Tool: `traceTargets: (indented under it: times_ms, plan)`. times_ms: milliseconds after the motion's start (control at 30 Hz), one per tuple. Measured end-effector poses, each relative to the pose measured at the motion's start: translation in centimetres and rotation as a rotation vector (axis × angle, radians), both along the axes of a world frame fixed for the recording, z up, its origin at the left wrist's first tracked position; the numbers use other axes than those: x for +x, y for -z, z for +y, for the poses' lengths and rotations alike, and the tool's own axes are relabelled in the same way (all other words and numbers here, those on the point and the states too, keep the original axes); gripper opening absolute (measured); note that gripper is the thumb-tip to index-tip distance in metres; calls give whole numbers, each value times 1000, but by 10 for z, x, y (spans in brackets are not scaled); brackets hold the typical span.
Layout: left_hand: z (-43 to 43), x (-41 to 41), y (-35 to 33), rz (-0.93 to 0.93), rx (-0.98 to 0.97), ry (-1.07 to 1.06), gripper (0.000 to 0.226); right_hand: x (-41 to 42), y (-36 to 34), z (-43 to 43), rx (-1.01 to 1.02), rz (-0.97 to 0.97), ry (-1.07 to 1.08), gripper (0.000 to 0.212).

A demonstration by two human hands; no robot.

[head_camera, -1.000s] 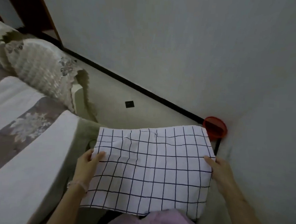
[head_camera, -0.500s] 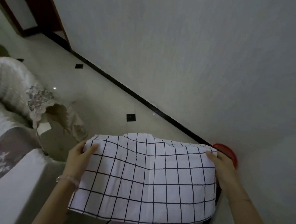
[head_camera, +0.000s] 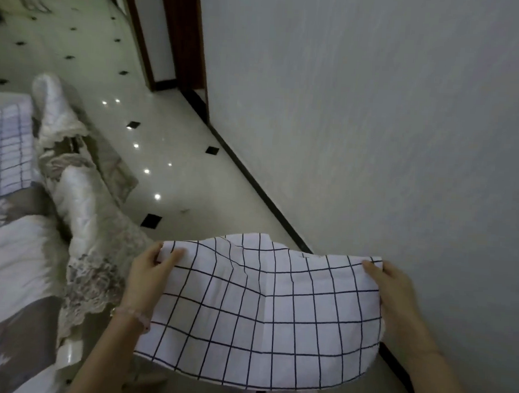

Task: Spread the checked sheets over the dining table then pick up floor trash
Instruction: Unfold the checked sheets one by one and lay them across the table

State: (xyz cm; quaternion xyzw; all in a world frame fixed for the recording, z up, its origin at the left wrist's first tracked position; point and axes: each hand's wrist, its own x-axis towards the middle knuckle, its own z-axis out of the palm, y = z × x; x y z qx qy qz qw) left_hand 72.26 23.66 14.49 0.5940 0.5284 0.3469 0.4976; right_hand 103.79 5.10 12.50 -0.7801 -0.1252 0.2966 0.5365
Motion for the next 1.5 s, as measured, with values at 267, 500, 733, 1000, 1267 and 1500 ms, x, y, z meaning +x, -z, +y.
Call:
traceTargets:
  times_ms: [267, 500, 733, 1000, 1267, 1500]
  plan:
    - [61, 3, -13, -31, 49, -290, 10, 44, 5, 181, 49, -57, -359, 17]
    - [121, -9, -54, -50, 169, -659, 19, 35, -30, 369, 133, 2, -690, 21]
    - [123, -74, -125, -25, 479, -1042, 38, -67, -102, 521, 379, 126, -1068, 10]
    - [69, -166, -104, -68, 449, -1535, 16, -265, -87, 592, 337, 222, -1445, 22]
    - [6, -224, -53, -155, 307, -1832, 14, -429, -68, 596, 238, 230, -1801, 22]
    - [-9, -240, -33, -245, 234, -1996, 8, -514, -44, 602, 166, 215, -1958, 33]
